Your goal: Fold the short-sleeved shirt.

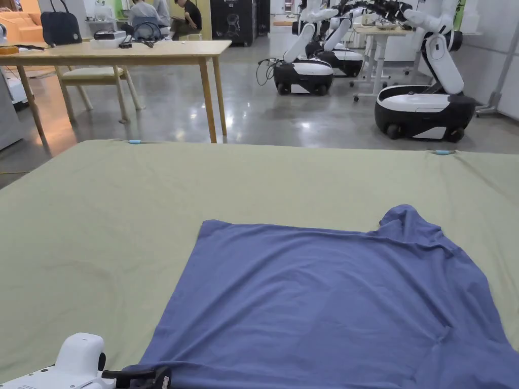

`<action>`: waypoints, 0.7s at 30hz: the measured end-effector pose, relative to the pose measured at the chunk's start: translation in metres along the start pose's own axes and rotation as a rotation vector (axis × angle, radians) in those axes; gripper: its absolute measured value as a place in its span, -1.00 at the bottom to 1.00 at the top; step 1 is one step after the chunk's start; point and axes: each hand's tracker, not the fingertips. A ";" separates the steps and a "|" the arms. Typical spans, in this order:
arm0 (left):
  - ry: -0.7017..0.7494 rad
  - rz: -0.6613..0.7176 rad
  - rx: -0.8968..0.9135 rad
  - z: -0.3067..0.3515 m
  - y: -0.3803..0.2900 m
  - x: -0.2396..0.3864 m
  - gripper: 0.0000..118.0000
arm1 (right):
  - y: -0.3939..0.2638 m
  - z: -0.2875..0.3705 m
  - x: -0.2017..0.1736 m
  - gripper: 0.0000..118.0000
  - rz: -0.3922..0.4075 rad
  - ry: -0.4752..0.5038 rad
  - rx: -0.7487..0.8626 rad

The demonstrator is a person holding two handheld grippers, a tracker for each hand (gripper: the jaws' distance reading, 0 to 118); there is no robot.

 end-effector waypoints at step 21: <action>0.010 -0.106 -0.024 -0.012 -0.010 0.017 -0.96 | 0.014 -0.086 0.009 0.97 0.292 -0.082 -0.270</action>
